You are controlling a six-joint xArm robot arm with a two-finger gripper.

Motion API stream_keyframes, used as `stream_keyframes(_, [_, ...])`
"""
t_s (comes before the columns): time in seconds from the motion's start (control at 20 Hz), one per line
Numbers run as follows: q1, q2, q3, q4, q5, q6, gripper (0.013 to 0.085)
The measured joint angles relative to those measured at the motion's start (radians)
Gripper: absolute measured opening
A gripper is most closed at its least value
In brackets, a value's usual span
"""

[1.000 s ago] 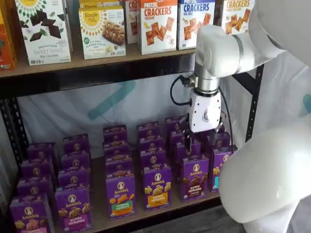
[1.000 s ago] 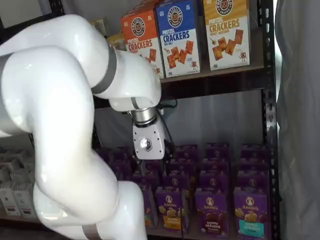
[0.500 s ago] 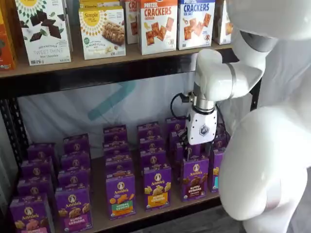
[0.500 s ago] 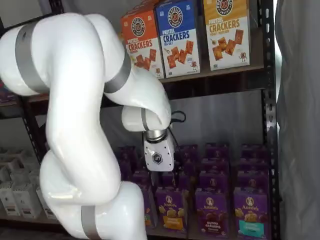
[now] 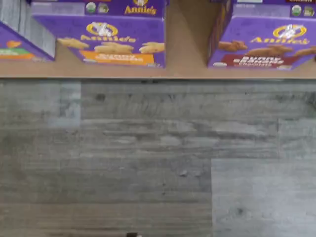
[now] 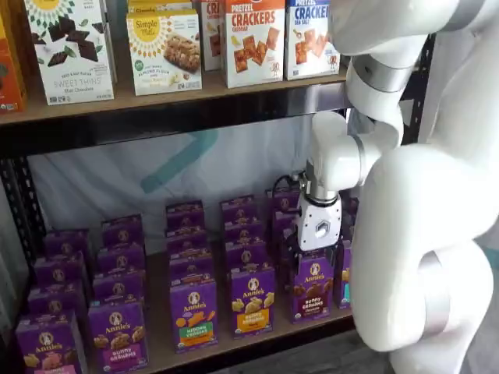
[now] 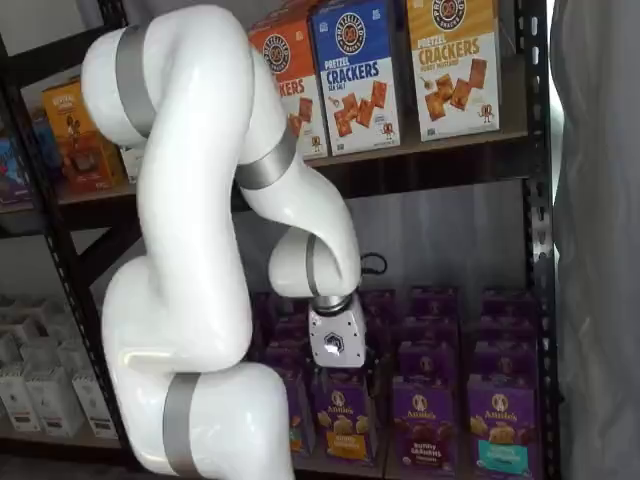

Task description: Pick up the purple box with a brown patch in the center, on the bottom shelf, the fifth box from the left

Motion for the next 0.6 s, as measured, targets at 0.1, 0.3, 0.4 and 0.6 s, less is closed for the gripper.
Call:
stream_keyframes(0.1, [-0.010, 0.059, -0.026, -0.006, -0.027, -0.005, 0.0850])
stream_keyframes(0.3, [-0.035, 0.161, -0.081, -0.038, -0.066, 0.000, 0.0850])
stream_keyframes(0.4, [-0.043, 0.209, -0.115, -0.008, -0.075, -0.038, 0.0850])
stream_keyframes(0.6, [-0.059, 0.279, -0.173, 0.019, -0.088, -0.079, 0.0850])
